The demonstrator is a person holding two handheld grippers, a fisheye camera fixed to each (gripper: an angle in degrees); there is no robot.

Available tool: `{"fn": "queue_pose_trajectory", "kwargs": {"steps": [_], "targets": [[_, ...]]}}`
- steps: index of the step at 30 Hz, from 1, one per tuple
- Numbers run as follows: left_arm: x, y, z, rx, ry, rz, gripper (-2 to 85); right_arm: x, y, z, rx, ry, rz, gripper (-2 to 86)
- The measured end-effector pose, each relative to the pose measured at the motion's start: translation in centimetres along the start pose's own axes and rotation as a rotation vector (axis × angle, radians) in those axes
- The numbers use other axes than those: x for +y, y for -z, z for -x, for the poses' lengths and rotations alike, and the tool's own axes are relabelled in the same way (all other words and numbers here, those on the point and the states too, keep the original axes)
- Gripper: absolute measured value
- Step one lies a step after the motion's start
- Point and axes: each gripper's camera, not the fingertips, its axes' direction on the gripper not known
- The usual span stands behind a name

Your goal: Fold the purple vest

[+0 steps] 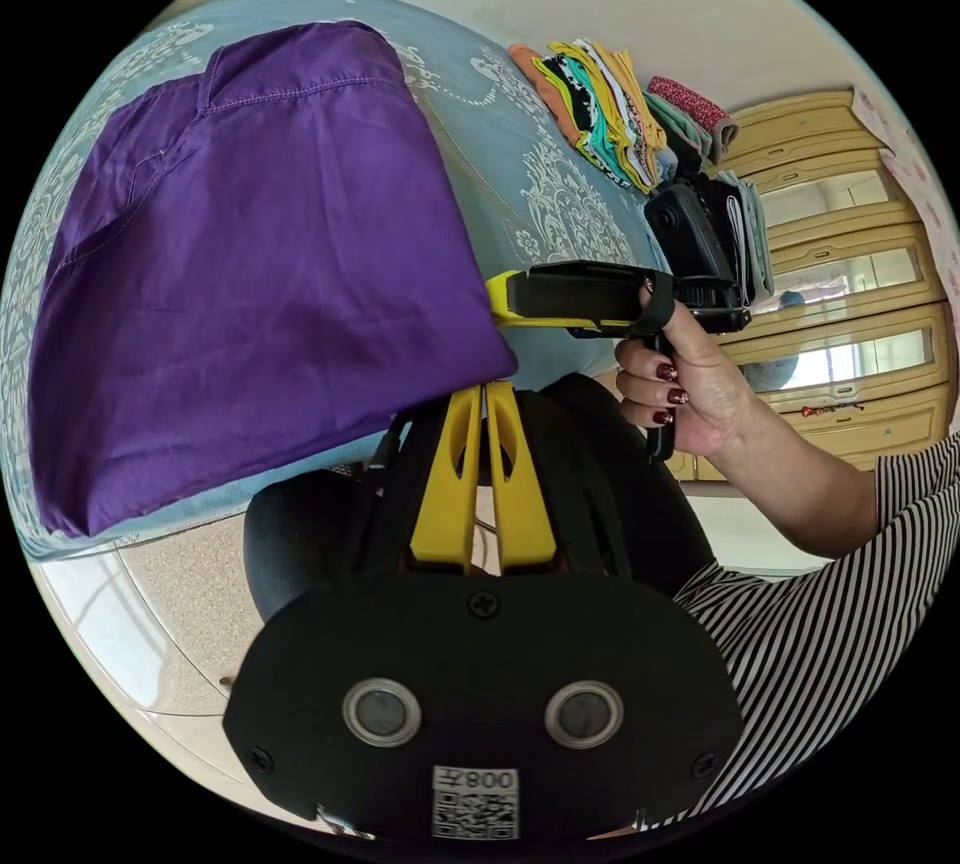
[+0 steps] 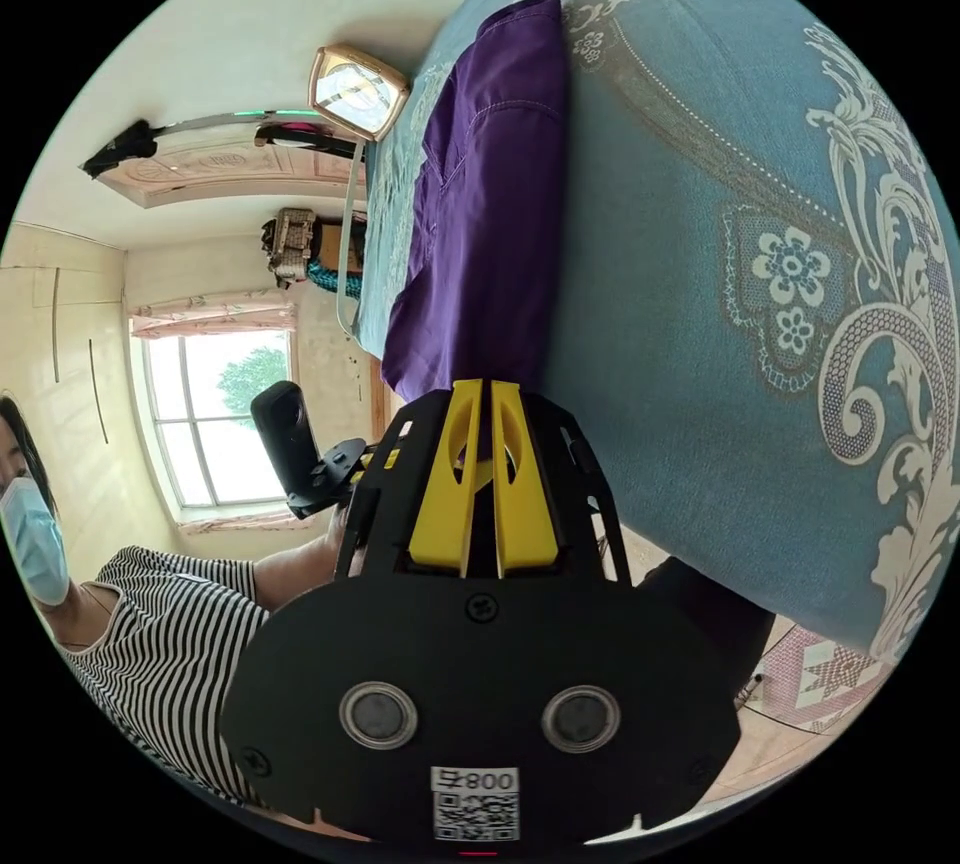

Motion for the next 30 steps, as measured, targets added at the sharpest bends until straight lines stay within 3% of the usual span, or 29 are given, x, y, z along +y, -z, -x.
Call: {"fn": "queue_pose_trajectory", "kwargs": {"steps": [11, 19, 22, 24, 30], "targets": [[0.4, -1.9, -1.2, 0.081, -0.037, 0.058, 0.2, 3.1, 5.6, -2.8, -0.161, -0.102, -0.032, 8.2], [1.9, 3.1, -1.4, 0.033, 0.019, -0.158, 0.1, 2.6, 7.3, 3.3, -0.007, 0.147, -0.004, 2.1], [1.5, 2.0, 1.5, -0.079, 0.145, -0.087, 0.1, 2.0, 5.2, 2.1, 0.077, 0.118, 0.081, 0.9], [1.5, 0.9, 2.9, -0.081, 0.196, -0.025, 0.1, 1.7, 5.1, 1.1, 0.010, 0.083, 0.086, 0.6], [2.2, 1.8, -0.2, -0.013, 0.071, -0.066, 0.4, 3.1, 8.8, 1.7, -0.001, 0.085, 0.003, 1.7]]}}
